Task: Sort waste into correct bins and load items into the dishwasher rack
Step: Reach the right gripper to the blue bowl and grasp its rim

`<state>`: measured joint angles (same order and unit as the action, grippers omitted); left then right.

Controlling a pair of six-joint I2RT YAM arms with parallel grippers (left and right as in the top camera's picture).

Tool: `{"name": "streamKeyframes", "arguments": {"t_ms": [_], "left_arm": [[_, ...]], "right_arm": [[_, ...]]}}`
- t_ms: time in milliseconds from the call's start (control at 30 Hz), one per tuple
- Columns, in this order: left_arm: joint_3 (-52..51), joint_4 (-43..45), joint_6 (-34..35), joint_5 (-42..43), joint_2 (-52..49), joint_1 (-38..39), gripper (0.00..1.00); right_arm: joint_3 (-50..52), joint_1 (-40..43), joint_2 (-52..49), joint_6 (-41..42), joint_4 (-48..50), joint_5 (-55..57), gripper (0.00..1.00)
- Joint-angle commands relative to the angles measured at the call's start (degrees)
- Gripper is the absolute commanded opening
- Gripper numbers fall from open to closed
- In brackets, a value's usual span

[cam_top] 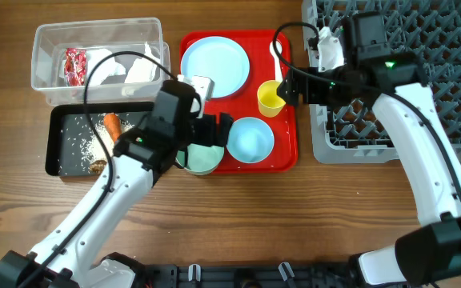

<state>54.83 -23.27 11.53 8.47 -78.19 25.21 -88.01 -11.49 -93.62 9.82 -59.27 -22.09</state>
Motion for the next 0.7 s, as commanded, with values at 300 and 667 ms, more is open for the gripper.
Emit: {"name": "streamKeyframes", "arguments": {"t_ms": [300, 667], "left_arm": [[0.4, -0.5, 8.7, 2.2, -0.1, -16.1, 1.0], [0.4, -1.6, 8.7, 2.2, -0.2, -16.1, 1.0]], "right_arm": [[15.3, -7.6, -6.3, 5.8, 10.2, 6.2, 0.51], [30.0, -7.7, -7.1, 6.8, 31.7, 5.6, 0.35]]}}
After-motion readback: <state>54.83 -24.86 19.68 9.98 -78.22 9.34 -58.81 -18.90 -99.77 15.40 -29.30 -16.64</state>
